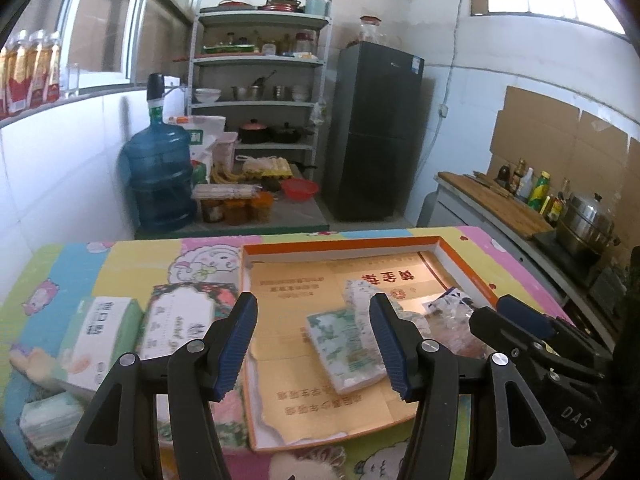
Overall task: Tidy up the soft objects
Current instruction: 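Move both tools back toward the remaining items on the mat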
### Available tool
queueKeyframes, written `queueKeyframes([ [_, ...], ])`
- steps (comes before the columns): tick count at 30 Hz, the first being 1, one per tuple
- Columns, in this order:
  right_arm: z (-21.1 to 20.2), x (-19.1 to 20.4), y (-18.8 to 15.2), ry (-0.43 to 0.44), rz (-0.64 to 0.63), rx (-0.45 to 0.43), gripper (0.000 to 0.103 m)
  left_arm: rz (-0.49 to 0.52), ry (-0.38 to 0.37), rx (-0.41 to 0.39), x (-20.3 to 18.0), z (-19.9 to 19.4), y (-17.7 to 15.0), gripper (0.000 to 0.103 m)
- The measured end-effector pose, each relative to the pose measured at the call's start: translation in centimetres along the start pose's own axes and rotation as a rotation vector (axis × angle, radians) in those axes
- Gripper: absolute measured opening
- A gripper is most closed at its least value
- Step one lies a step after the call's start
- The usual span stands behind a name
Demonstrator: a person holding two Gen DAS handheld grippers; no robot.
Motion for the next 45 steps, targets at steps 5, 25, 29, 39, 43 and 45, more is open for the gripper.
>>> queueKeyframes([
  [5,-0.1,2.1,-0.2,0.011,-0.027,0.004,0.057,-0.016,0.026,-0.021,2.0,-1.4,-0.1,0.060],
  [25,-1.3,10.2,-0.5,0.043,-0.124,-0.008,0.057,-0.079,0.108,-0.095,11.0,-7.5,-1.7,0.060],
  [29,-1.2,12.1,-0.9,0.055,-0.143,-0.004,0.057,-0.094,0.130,-0.101,13.3,-8.6,-2.3,0.060],
  [39,-0.7,15.8,-1.9,0.081,-0.184,0.015,0.057,-0.120,0.165,-0.093,17.3,-9.8,-3.6,0.060],
  [43,-0.4,17.1,-2.4,0.094,-0.195,0.027,0.057,-0.136,0.171,-0.082,18.7,-10.0,-4.3,0.060],
  [45,-0.1,17.9,-2.7,0.101,-0.202,0.037,0.057,-0.147,0.171,-0.078,19.4,-10.1,-4.6,0.060],
])
Point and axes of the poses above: each gripper's, at about its wrist camera, not at the fingertips, and z roughly the way its jaws point, x to its left, y to its top, the point moved 6 cm from there along z, roughly the way its jaws point, and after that the axes turned 9 degrees about y, right-handed, at the moved point
